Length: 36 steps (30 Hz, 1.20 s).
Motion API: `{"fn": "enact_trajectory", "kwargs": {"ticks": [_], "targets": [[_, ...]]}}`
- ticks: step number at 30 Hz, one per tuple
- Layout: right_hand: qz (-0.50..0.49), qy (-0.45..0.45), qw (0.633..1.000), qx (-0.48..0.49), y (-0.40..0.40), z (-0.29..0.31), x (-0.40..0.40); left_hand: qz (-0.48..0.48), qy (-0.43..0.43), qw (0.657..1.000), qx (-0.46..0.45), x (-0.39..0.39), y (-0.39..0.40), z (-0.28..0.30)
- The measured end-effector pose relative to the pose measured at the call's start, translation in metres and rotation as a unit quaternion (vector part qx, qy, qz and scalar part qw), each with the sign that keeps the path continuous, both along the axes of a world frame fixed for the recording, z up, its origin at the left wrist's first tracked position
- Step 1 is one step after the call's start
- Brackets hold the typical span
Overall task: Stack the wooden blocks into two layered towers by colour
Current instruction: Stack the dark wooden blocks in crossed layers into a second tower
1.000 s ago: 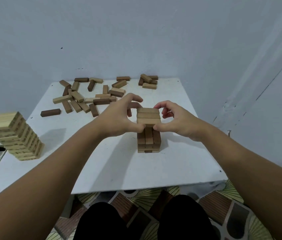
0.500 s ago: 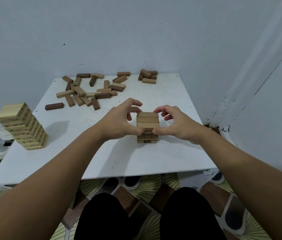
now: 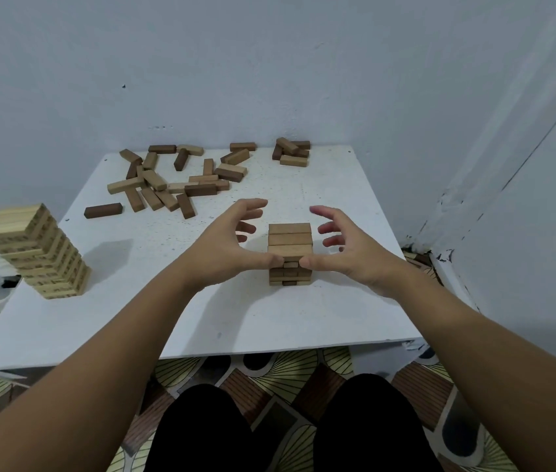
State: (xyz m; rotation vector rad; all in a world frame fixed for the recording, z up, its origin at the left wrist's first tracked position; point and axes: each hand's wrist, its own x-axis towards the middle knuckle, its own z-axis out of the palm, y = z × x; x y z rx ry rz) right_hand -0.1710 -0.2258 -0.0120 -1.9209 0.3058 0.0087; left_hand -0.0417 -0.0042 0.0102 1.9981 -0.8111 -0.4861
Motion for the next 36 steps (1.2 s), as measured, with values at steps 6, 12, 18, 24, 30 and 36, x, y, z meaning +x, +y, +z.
{"fn": "enact_trajectory", "kwargs": {"ticks": [6,12,18,24,30,36], "targets": [[-0.161,-0.099,0.973,0.134,0.024,-0.032,-0.013,0.095,0.189,0.97,-0.121,-0.009,0.016,-0.039],[-0.174,-0.145,0.974,0.008,0.037,-0.045,-0.014,0.11,0.253,0.946,-0.168,-0.014,0.021,-0.045],[-0.155,-0.143,0.977,-0.029,0.037,-0.053,-0.009,0.129,0.258,0.944,-0.161,-0.021,0.016,-0.039],[-0.163,-0.151,0.975,-0.024,0.037,-0.054,-0.009,0.125,0.273,0.939,-0.17,-0.023,0.014,-0.036],[-0.157,-0.149,0.976,-0.019,0.037,-0.053,-0.009,0.121,0.29,0.933,-0.174,-0.021,0.015,-0.035],[-0.155,-0.143,0.977,-0.024,0.036,-0.056,-0.007,0.121,0.286,0.935,-0.171,-0.02,0.014,-0.036]]}}
